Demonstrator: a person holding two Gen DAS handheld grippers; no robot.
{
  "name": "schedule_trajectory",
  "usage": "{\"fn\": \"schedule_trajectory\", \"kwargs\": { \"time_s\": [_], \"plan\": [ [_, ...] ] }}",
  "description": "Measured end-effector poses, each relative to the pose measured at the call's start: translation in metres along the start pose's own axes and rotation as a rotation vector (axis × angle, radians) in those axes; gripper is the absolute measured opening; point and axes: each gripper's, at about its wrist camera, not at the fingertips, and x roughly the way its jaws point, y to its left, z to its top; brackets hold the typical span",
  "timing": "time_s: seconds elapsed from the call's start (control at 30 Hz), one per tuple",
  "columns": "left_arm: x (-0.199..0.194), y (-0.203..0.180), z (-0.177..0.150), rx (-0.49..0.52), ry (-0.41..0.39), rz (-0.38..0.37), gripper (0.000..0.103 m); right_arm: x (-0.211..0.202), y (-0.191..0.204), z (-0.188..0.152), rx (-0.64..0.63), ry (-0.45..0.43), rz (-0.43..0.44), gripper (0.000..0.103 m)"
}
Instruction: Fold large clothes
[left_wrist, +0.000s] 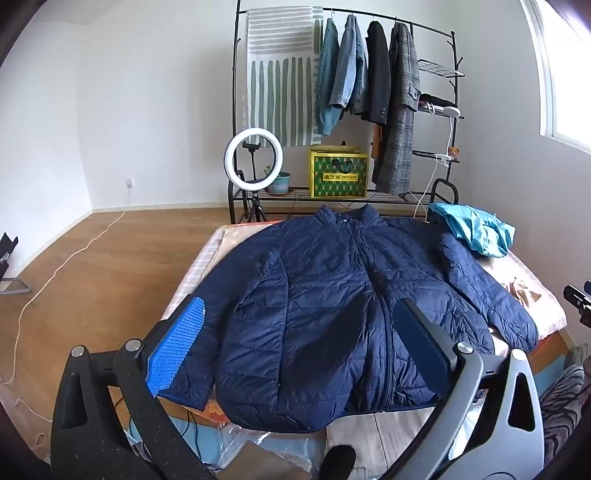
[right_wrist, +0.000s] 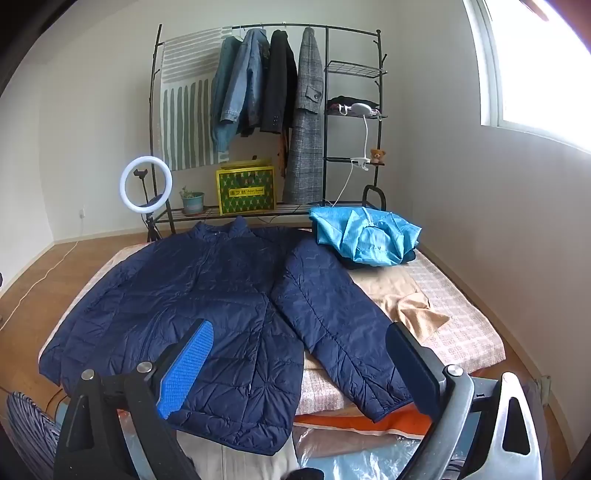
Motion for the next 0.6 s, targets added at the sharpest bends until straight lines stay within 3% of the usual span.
{"fn": "schedule_trajectory", "kwargs": {
  "time_s": [0.03, 0.6],
  "plan": [
    [-0.002, 0.0, -0.001, -0.001, -0.028, 0.013, 0.103, 0.0, 0.0, 0.0, -0.001, 0.0, -0.002, 0.096],
    [-0.006, 0.002, 0.003, 0.014, -0.027, 0.017, 0.103, -0.005, -0.001, 0.001, 0.003, -0.004, -0.001, 0.096]
  ]
}}
